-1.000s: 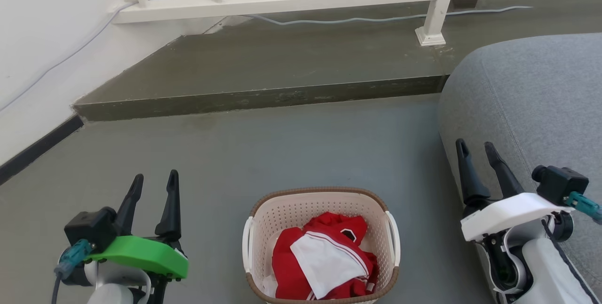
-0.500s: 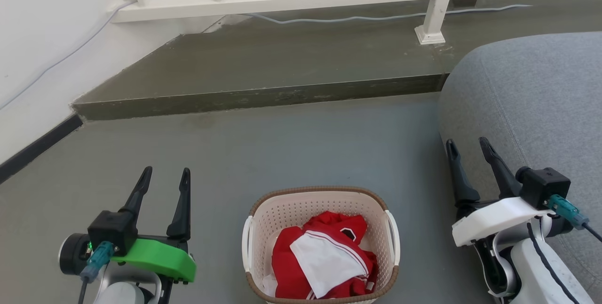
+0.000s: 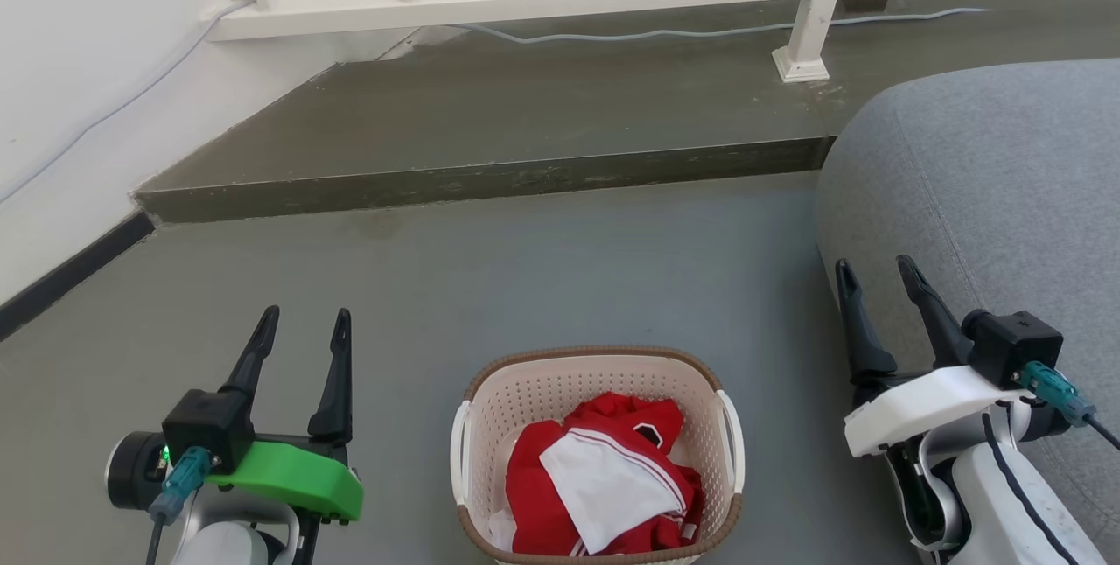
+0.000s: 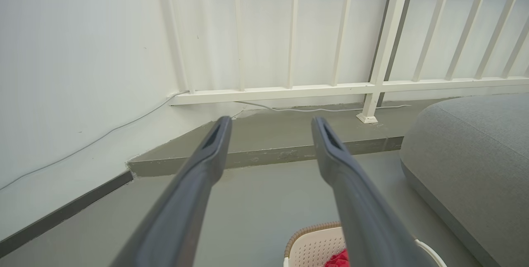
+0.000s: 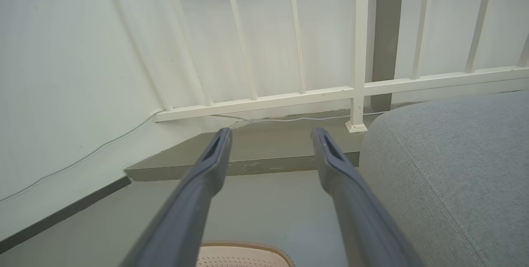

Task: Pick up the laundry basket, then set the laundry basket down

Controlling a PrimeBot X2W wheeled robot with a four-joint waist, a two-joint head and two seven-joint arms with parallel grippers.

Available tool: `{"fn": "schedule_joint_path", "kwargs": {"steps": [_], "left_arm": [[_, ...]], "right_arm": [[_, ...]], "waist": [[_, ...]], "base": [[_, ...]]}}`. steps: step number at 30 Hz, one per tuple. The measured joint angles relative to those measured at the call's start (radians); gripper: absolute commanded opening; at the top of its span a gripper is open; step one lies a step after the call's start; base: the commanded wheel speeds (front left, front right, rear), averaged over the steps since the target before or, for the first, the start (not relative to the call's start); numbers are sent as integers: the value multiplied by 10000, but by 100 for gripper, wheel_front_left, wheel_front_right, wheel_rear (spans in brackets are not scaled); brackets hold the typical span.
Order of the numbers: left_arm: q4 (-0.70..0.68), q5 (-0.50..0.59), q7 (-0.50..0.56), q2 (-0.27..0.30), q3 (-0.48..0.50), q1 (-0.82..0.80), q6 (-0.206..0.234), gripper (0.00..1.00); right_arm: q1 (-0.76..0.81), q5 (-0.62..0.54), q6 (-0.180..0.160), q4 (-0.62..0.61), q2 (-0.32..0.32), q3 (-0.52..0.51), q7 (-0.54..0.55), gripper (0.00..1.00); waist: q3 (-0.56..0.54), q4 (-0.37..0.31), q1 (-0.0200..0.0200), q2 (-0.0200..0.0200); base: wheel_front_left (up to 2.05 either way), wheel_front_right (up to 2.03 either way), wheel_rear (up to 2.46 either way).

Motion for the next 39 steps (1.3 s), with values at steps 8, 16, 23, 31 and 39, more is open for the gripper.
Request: {"fn": "schedule_joint_path", "kwargs": {"steps": [8, 16, 23, 31, 39], "left_arm": [[36, 0, 0, -75, 84, 0, -10, 100], [33, 0, 0, -96, 171, -1, -25, 100], [-63, 0, 0, -104, 230, -201, -56, 100], [-146, -2, -2, -128, 240, -639, -134, 100], [98, -2, -2, -130, 309, -1381, -155, 100]], "right_arm": [[-3, -148, 4, 33, 77, -58, 0, 100], [-4, -153, 13, 52, 123, -81, 0, 100], [-86, -151, 27, 59, 136, -174, 0, 100], [-433, -151, 132, 138, 140, -311, -2, 100], [-1009, -224, 242, 424, 150, -268, -13, 100]], "waist": [[26, -33, 0, 0], [206, -99, 0, 0], [704, -189, 0, 0], [1660, -280, 0, 0], [2727, -340, 1, 0]], "base": [[0, 0, 0], [0, 0, 0], [0, 0, 0], [0, 0, 0], [0, 0, 0]]}}
